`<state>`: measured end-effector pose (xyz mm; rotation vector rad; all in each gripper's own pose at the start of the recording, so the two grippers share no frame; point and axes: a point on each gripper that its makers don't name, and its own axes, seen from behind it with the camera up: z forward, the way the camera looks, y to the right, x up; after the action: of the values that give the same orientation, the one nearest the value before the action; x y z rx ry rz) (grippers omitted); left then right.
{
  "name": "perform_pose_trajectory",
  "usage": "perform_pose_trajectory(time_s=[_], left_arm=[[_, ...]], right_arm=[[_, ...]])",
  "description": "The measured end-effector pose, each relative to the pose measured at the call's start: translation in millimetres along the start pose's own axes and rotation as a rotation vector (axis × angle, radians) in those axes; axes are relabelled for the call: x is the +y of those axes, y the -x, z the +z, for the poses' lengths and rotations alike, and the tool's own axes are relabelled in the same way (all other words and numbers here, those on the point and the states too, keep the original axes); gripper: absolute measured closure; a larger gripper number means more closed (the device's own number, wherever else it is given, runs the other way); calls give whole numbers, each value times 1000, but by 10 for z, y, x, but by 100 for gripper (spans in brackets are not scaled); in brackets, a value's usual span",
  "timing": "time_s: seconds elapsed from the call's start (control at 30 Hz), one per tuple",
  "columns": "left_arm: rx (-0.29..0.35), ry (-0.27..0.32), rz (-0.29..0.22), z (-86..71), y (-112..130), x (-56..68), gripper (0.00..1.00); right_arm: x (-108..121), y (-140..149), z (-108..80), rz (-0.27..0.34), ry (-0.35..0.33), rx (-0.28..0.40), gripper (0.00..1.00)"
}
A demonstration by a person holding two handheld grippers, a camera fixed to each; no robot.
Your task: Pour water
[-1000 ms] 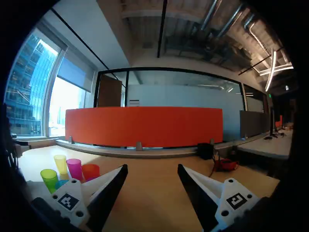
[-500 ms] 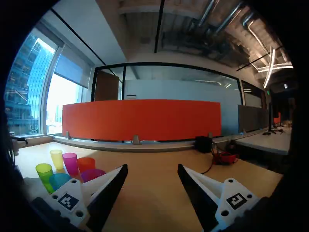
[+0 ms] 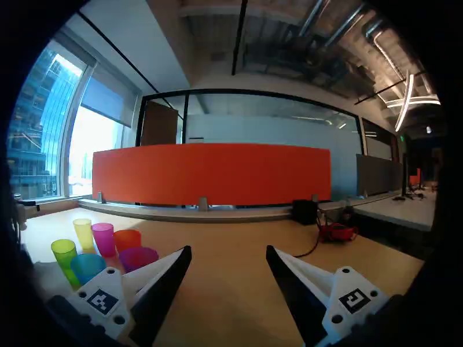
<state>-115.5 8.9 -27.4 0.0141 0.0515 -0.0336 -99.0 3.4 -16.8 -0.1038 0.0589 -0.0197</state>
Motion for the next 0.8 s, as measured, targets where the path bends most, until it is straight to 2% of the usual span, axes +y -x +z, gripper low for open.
perform_pose_trajectory(time_s=[0.8], left_arm=[[0,0,-1,-1,-2,-12,7]], right_arm=[[-23,-16,26,1,-5,-3,0]])
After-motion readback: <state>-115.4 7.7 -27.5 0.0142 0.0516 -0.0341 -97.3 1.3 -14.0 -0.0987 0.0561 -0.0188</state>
